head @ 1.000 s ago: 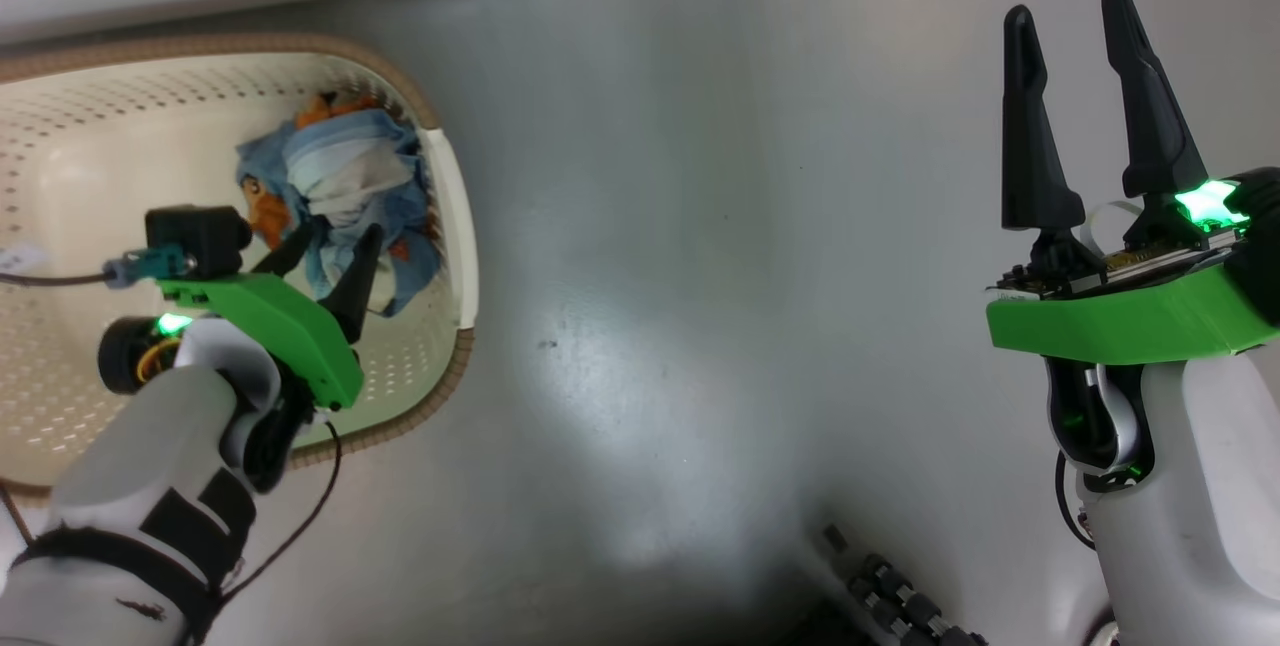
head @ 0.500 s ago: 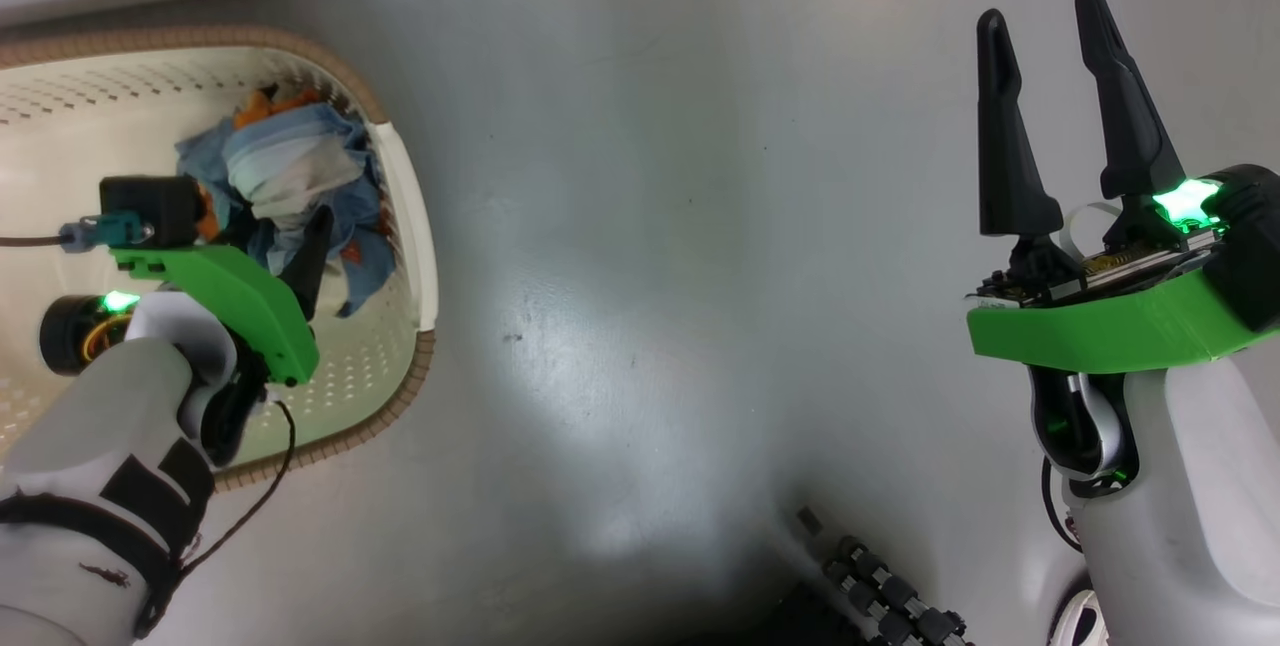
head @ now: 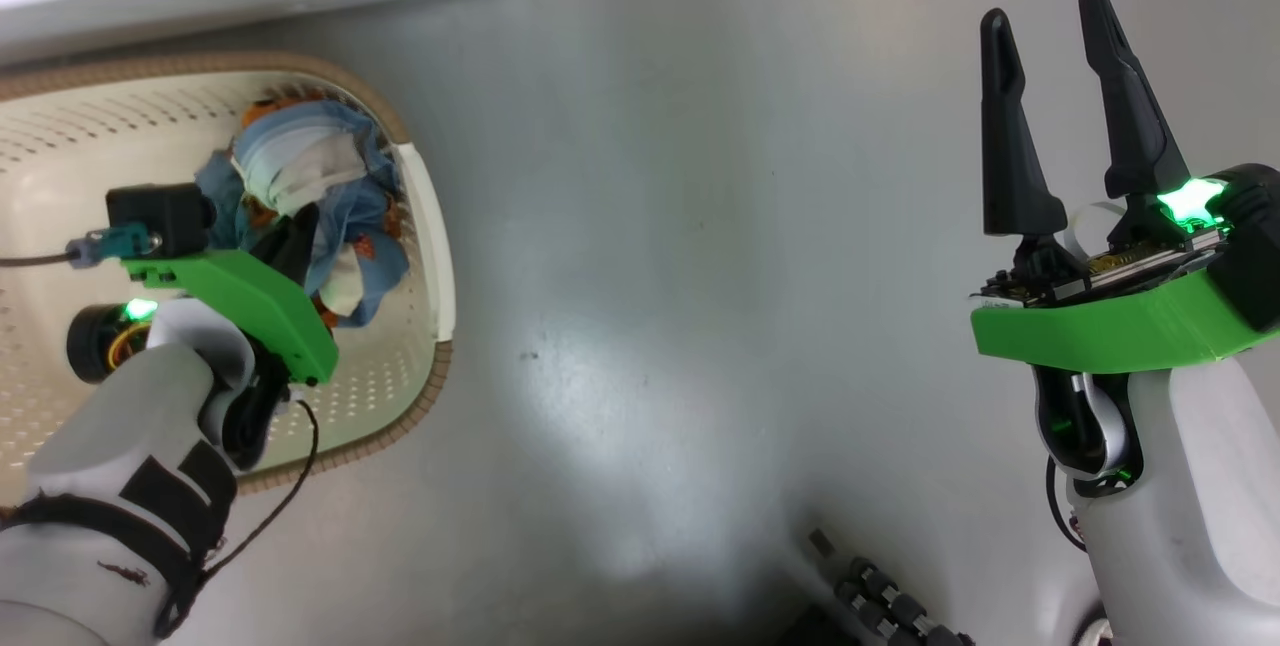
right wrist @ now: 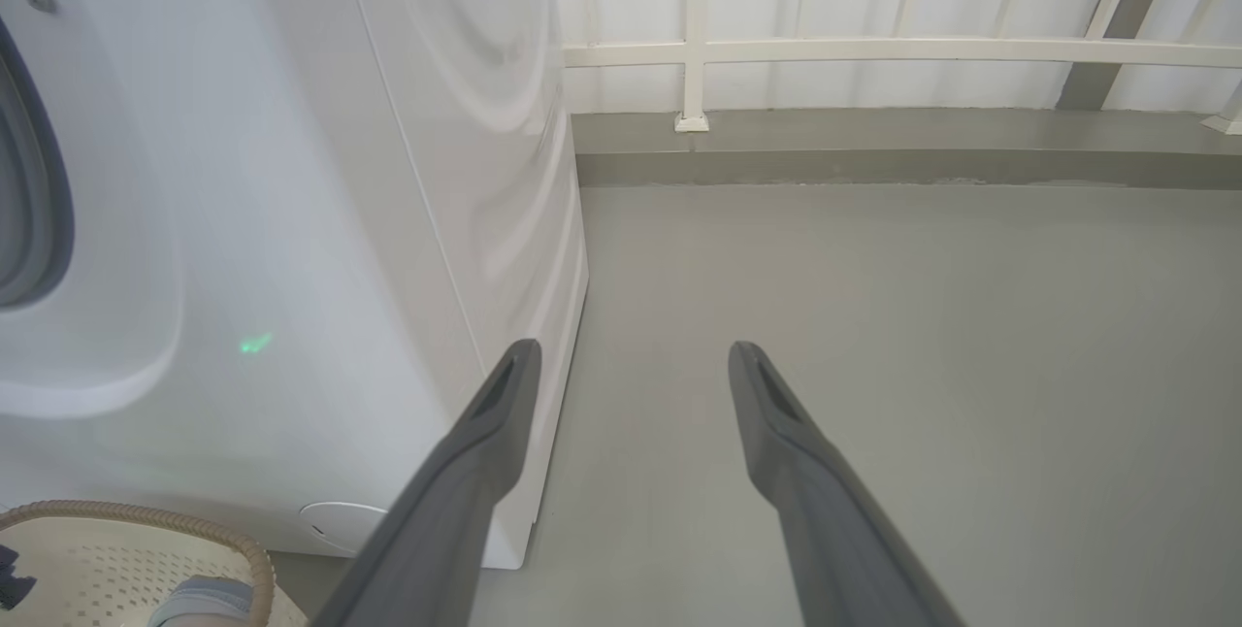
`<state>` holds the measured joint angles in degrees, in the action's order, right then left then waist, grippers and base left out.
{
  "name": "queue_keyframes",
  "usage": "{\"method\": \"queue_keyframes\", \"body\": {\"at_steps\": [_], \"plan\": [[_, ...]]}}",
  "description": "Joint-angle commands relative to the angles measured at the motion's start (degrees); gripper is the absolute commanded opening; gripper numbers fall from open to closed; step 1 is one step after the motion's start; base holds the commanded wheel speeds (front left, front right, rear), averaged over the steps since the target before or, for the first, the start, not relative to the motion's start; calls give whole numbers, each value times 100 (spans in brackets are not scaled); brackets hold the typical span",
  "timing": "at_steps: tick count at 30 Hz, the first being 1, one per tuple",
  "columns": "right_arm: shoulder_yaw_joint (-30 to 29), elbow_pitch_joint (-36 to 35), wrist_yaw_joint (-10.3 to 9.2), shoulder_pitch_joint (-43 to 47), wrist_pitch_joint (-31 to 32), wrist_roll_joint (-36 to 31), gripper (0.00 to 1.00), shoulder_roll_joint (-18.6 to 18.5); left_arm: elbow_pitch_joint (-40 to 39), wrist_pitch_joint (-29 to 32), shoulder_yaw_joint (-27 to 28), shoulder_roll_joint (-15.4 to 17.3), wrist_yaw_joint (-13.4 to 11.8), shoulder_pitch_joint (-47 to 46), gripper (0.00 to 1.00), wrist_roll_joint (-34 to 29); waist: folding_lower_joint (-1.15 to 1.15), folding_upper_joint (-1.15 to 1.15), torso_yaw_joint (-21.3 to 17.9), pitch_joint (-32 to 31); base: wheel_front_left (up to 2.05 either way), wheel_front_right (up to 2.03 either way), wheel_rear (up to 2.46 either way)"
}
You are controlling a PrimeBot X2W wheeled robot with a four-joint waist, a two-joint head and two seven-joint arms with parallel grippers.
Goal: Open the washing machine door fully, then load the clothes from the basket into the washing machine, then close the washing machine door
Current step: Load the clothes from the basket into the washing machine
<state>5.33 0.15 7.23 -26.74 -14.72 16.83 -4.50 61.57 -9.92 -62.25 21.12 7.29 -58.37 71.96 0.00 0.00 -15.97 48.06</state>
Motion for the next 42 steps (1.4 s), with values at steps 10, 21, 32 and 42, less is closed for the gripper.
{"method": "queue_keyframes", "body": {"at_steps": [10, 21, 32, 42], "plan": [[13, 42, 25, 329, -28, -47, 100, -160, -107, -498, 239, 106, 20, 509, 0, 192, 0, 0, 394, -842, 0, 0, 0], [-35, 254, 25, 749, -28, -43, 100, -365, -773, -507, 1886, 140, 20, 1368, 0, -1131, 0, 0, 826, -1832, 0, 0, 0], [-61, 422, 25, 1378, -28, -27, 100, -522, -1823, -508, 3837, -156, 20, 2729, 0, -2882, 0, 0, 1130, -2849, 0, 0, 0], [-99, 555, 25, 1933, -28, -4, 100, -623, -2953, -508, 5015, -474, 20, 3845, 0, -3934, 0, 0, 1278, -3672, 0, 0, 0]]}}
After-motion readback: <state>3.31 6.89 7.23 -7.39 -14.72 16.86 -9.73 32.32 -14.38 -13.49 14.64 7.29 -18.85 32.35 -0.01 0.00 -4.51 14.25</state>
